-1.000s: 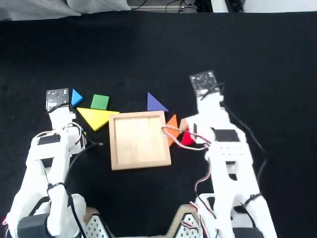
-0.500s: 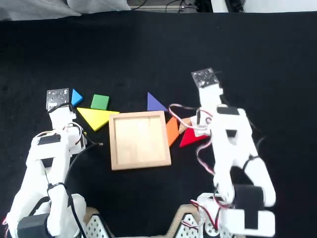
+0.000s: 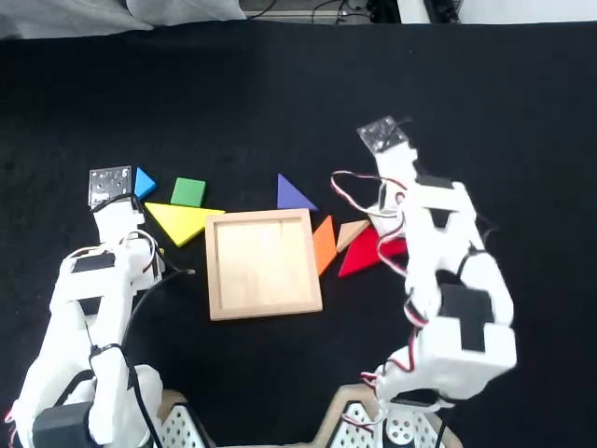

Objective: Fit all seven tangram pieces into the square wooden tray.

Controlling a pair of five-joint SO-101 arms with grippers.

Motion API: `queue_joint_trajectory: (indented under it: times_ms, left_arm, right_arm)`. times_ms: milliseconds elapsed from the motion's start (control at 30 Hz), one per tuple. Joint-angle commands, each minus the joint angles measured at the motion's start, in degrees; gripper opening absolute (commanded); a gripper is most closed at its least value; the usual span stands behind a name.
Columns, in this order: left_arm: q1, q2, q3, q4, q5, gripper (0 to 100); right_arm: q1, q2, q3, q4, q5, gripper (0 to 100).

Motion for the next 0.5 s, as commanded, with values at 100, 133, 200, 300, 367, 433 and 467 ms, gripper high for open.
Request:
queue_joint_trajectory:
  times_ms: [100,133,200,300,367,433,467]
  left_arm:
    - [0.5,-1.6,-0.9,-0.9,0.1,15]
    - [0.5,-1.6,-0.9,-0.9,0.0,15]
    - [0.5,-1.6,-0.9,-0.9,0.0,15]
    - [0.5,-1.6,-0.9,-0.9,0.0,15]
    - [0.5,-1.6,-0.9,-0.9,0.0,15]
    - [0.5,-1.6,-0.9,-0.9,0.0,15]
    - [0.5,-1.6,-0.9,-0.9,0.0,15]
  right_arm:
    - [0.9,1.5,-5.3,6.9,9.4,5.7]
    - [1.1,1.5,-5.1,8.0,10.6,5.7]
    - [0.9,0.7,-4.4,12.7,14.6,5.7]
    - [0.0,-2.5,-1.5,21.7,23.7,5.6]
    - [-0.3,-7.0,2.2,25.6,28.7,5.6]
    - [-0.4,-13.8,7.1,26.8,32.5,5.6]
    - [-0.6,-17.7,10.0,26.7,33.9,5.6]
